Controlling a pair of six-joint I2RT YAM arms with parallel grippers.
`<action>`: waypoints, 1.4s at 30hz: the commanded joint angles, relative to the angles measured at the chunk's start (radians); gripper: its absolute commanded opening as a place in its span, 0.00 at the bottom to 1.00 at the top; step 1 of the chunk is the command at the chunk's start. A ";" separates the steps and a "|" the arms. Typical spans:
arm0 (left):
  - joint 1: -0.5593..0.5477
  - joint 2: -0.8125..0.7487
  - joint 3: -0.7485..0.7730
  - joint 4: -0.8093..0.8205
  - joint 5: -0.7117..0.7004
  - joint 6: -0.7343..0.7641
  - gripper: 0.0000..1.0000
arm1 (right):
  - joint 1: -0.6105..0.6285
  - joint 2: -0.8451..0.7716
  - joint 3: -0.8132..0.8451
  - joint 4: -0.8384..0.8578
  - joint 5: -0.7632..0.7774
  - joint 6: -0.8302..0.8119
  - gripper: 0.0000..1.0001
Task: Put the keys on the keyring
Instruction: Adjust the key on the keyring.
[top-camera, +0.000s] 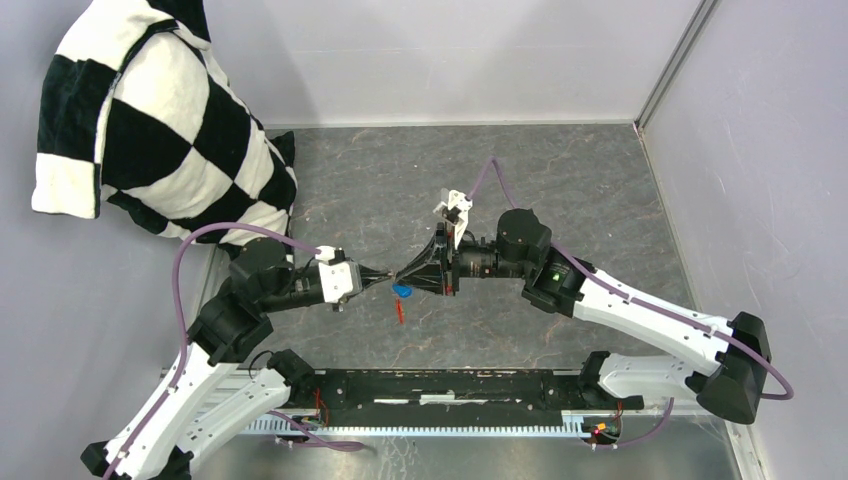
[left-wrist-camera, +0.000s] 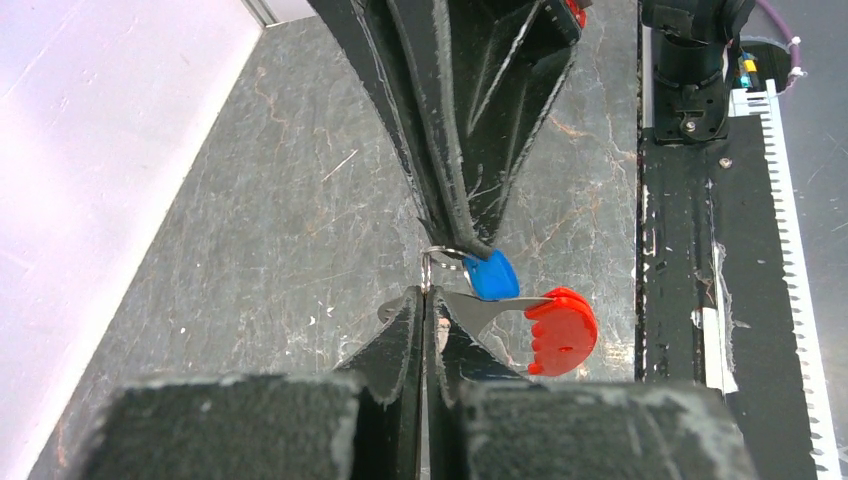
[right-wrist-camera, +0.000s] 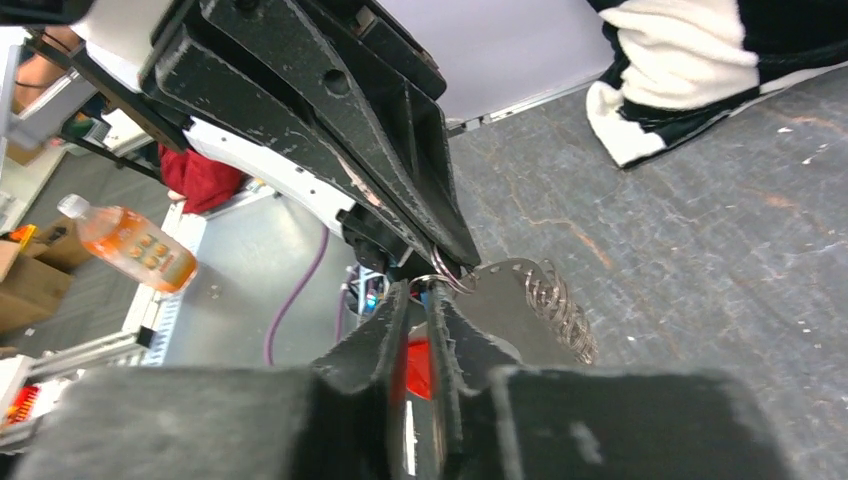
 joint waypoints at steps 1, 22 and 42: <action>0.001 -0.011 -0.001 0.068 -0.006 -0.030 0.02 | -0.003 -0.001 0.002 0.032 0.014 0.005 0.10; 0.001 -0.028 0.005 0.090 0.007 -0.009 0.02 | -0.003 -0.049 0.023 -0.124 0.092 -0.096 0.30; 0.001 -0.026 0.007 0.112 0.002 -0.066 0.02 | 0.034 -0.057 -0.035 -0.004 0.148 -0.182 0.64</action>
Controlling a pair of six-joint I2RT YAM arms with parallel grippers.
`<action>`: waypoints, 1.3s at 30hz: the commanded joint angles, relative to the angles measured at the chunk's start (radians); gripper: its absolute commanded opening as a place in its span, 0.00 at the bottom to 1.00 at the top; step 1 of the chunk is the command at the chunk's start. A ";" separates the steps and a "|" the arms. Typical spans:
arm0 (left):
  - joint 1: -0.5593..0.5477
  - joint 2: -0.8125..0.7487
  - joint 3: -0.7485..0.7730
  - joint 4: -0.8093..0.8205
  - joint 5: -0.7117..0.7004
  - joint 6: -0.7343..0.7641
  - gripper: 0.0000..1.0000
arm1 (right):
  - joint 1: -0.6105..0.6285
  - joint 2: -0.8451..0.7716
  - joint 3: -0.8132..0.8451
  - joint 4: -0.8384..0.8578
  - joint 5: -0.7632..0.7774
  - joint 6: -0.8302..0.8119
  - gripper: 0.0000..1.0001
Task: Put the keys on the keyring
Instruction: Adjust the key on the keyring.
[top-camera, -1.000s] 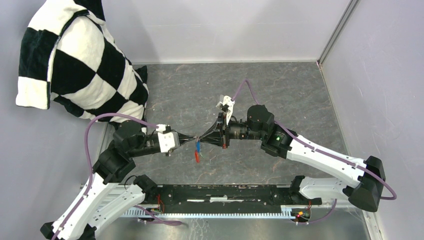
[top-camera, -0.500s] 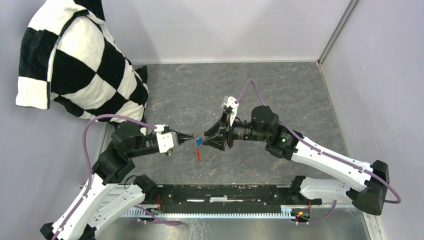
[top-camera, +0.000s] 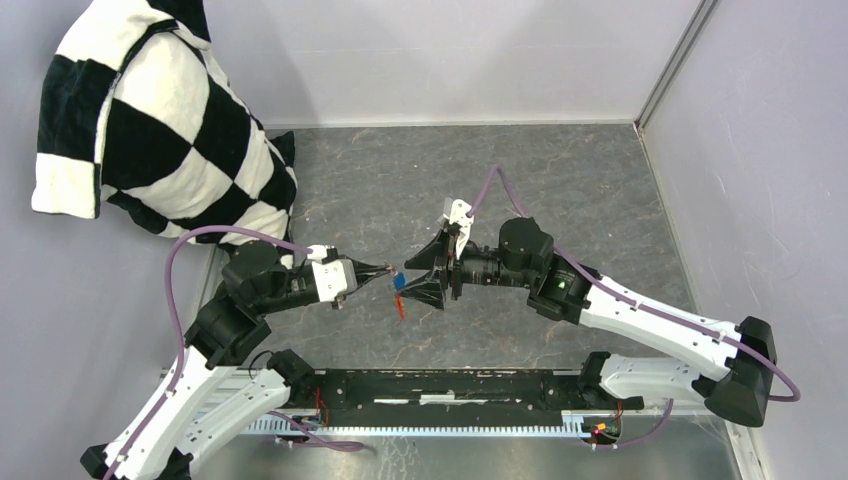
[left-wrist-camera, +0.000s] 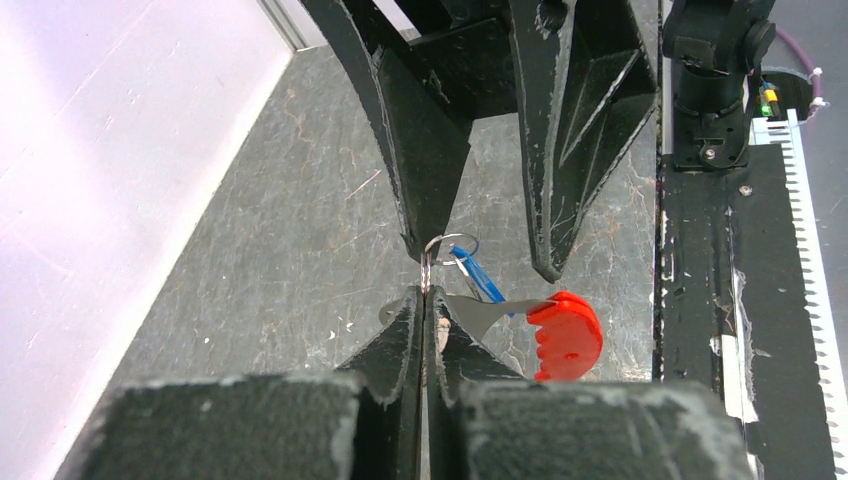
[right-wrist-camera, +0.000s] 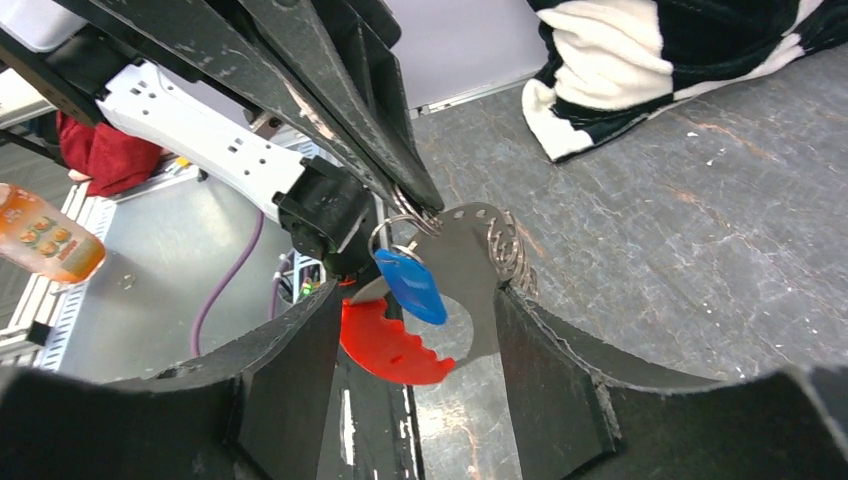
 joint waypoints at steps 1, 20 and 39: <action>0.001 -0.008 0.011 0.052 0.038 -0.037 0.02 | 0.002 -0.022 -0.016 0.055 0.019 -0.050 0.64; 0.001 0.002 0.055 0.020 0.191 -0.029 0.02 | 0.002 -0.066 -0.103 0.191 -0.146 -0.166 0.64; 0.001 -0.002 0.036 0.023 0.088 0.018 0.02 | 0.005 -0.029 -0.121 0.258 -0.197 -0.038 0.29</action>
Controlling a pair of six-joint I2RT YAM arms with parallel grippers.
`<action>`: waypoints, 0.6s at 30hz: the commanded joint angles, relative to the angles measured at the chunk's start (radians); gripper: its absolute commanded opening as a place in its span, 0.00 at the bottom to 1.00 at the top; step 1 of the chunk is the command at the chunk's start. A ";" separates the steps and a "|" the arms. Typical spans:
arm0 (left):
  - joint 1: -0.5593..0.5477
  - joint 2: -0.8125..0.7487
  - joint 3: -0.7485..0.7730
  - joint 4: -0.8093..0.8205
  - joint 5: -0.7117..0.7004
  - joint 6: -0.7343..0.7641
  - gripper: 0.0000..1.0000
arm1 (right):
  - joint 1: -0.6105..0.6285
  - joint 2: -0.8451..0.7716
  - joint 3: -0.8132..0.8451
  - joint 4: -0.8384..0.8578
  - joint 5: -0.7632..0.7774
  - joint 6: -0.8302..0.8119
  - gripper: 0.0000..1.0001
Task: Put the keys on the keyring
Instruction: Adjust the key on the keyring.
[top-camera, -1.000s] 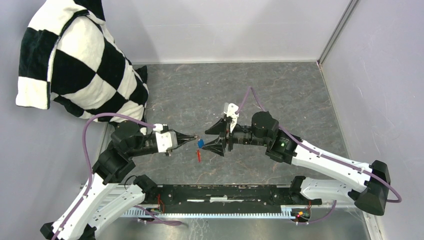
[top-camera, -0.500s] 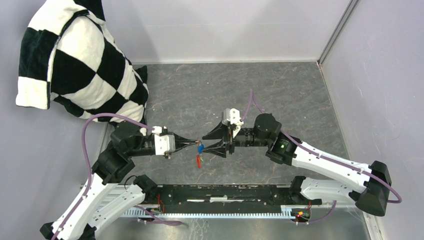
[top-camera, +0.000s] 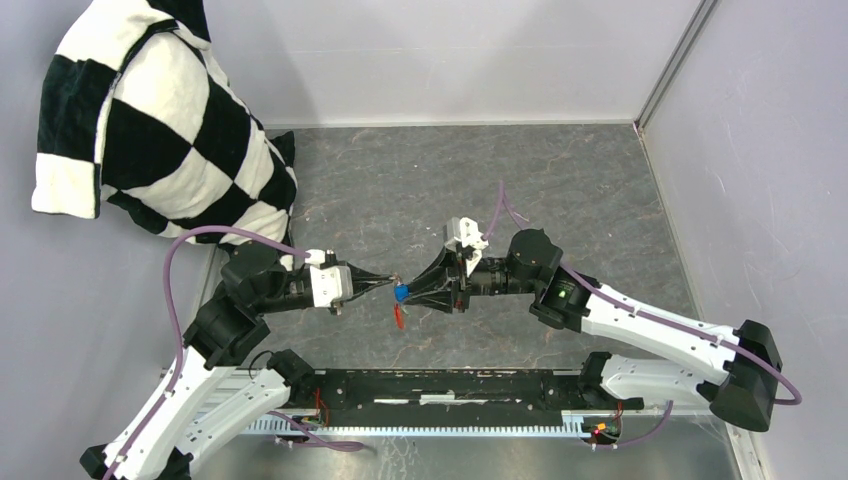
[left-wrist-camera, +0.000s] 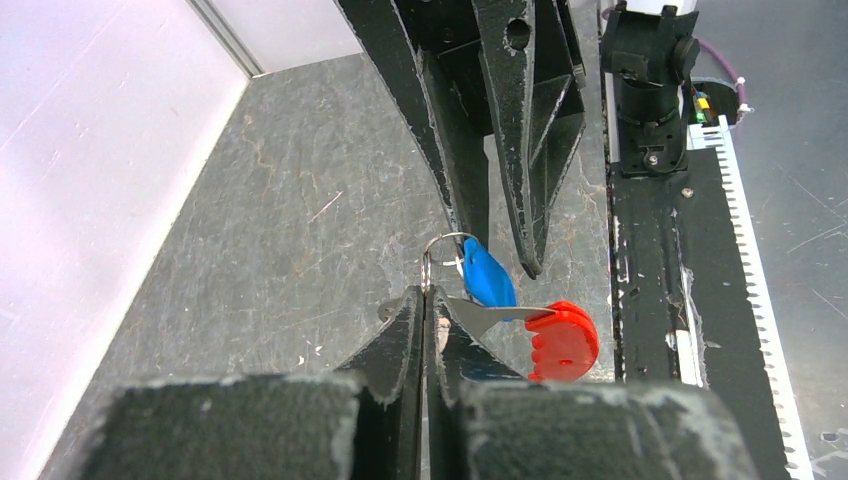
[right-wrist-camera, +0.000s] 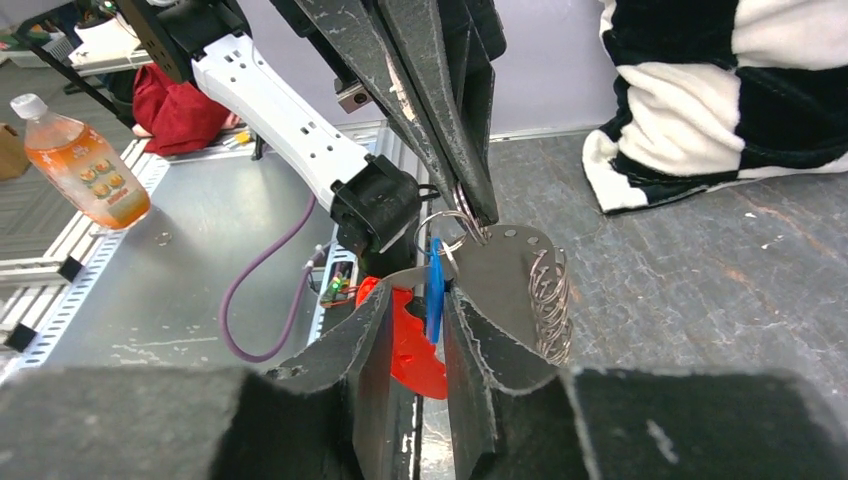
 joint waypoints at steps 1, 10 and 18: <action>0.001 -0.005 0.026 0.037 -0.014 0.026 0.02 | 0.005 0.020 0.006 0.071 -0.018 0.038 0.26; 0.001 -0.017 0.024 0.022 -0.013 0.047 0.02 | 0.006 0.013 0.029 0.008 -0.004 0.039 0.00; 0.001 -0.032 0.021 0.006 0.033 0.112 0.02 | -0.003 -0.010 0.002 -0.034 0.017 0.069 0.01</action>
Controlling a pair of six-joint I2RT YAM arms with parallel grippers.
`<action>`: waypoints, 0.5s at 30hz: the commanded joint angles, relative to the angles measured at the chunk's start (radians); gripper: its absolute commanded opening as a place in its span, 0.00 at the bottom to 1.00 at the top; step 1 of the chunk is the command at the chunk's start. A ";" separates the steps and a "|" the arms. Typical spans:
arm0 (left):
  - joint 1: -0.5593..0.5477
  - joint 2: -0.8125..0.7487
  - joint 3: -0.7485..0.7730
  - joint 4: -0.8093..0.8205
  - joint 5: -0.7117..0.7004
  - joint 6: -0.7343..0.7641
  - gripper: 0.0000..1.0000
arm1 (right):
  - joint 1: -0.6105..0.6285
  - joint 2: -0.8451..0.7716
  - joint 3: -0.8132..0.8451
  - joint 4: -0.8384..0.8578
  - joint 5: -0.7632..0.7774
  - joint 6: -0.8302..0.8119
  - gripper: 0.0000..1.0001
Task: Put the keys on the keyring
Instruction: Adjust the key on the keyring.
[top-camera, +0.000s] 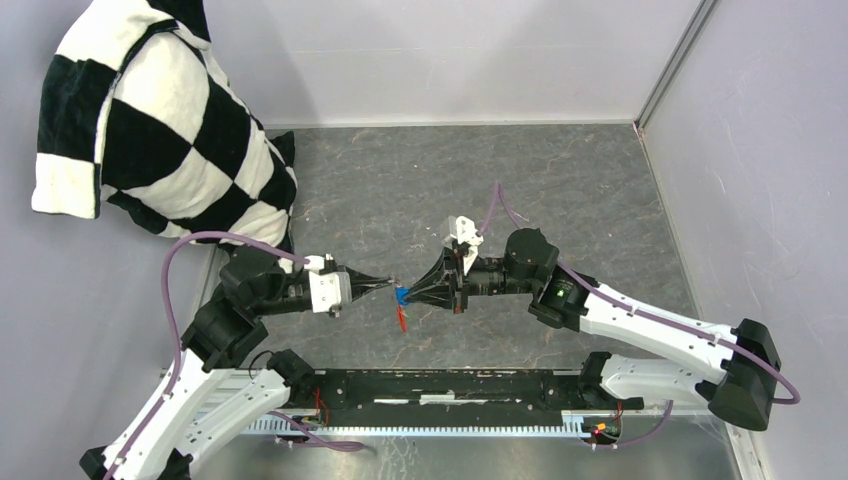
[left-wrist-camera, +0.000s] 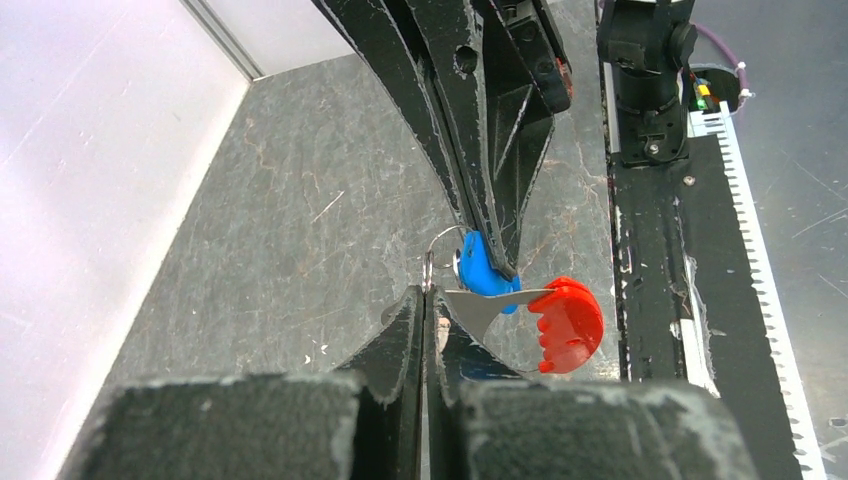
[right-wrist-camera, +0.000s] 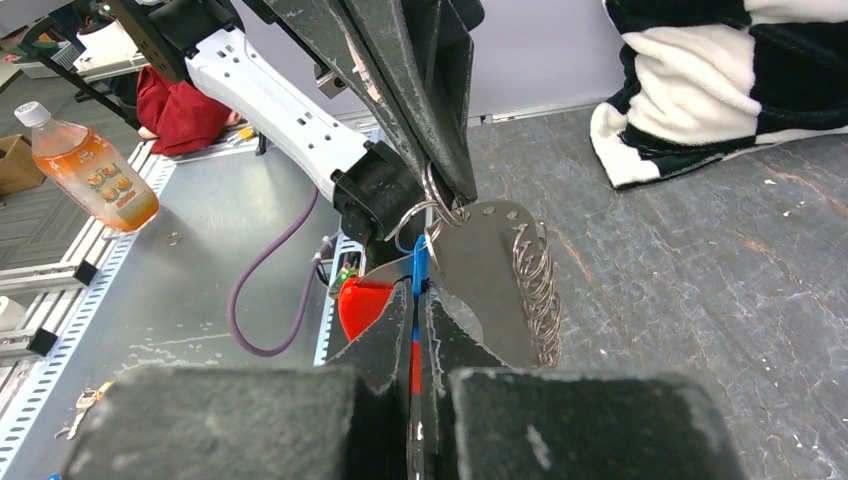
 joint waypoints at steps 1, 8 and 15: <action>0.002 -0.024 0.020 0.029 0.030 0.086 0.02 | -0.004 -0.029 -0.003 -0.014 0.010 0.034 0.00; 0.002 -0.026 0.024 0.033 0.046 0.110 0.02 | -0.016 -0.024 -0.019 -0.023 -0.008 0.060 0.00; 0.002 -0.016 0.037 0.049 0.084 0.094 0.02 | -0.021 -0.005 -0.025 -0.043 -0.018 0.070 0.00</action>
